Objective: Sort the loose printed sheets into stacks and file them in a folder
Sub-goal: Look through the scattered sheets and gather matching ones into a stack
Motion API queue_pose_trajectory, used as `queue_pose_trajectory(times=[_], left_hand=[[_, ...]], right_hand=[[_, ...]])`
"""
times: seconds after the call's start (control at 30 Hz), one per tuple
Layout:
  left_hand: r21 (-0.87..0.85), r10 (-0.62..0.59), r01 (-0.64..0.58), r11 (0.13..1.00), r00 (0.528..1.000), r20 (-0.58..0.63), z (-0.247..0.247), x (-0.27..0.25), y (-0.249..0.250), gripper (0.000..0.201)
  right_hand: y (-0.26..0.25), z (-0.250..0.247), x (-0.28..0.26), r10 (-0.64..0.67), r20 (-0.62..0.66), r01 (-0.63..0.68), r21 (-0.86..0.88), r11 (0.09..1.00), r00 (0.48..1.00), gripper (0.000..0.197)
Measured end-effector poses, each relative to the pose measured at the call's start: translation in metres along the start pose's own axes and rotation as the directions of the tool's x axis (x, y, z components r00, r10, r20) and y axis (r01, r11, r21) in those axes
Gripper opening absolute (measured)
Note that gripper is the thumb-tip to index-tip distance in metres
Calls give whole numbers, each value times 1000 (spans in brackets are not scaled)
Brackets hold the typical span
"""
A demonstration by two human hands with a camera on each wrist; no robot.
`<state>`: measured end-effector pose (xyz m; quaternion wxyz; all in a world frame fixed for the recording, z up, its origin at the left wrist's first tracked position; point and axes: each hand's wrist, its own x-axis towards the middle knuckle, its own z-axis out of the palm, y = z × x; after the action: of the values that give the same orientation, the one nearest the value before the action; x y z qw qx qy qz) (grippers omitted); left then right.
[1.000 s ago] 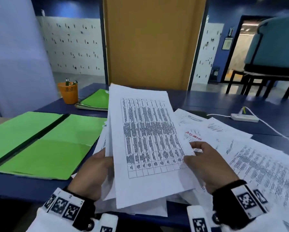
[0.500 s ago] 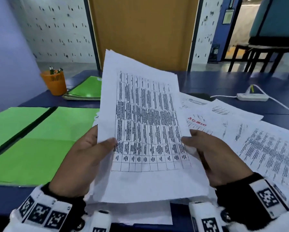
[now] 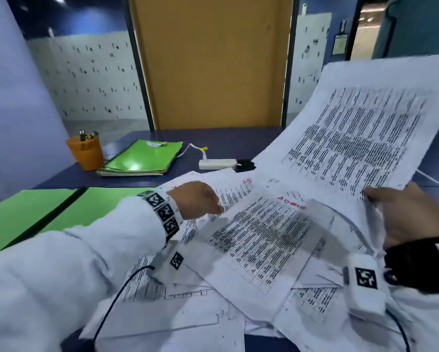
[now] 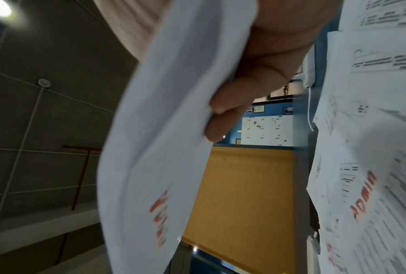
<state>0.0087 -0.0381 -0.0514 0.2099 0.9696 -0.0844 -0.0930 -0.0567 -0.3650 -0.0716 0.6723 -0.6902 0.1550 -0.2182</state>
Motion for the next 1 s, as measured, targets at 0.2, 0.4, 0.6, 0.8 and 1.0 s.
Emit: queue_pose_trajectory(times=[0.2,0.4,0.6,0.8,1.0], left_hand=[[405,-145,62,912,973,178,42,25,28,69],[330,-204,142,933,966,162,38,46,18,65],[-39,-89,84,996,983,-159,16,39,-6,12],[-827,-45,-54,559,994,-95,20,9,-6,35],[-962,-45,-91,259,993,-106,42,-8,-4,31]], right_hand=[[12,4,14,94,-50,-88,111,990,994,14],[50,13,23,120,67,-126,104,987,991,27],[42,22,12,97,174,-107,46,993,980,17],[42,36,-1,115,354,-75,-126,989,928,17],[43,42,-4,161,372,-94,-190,977,914,15]])
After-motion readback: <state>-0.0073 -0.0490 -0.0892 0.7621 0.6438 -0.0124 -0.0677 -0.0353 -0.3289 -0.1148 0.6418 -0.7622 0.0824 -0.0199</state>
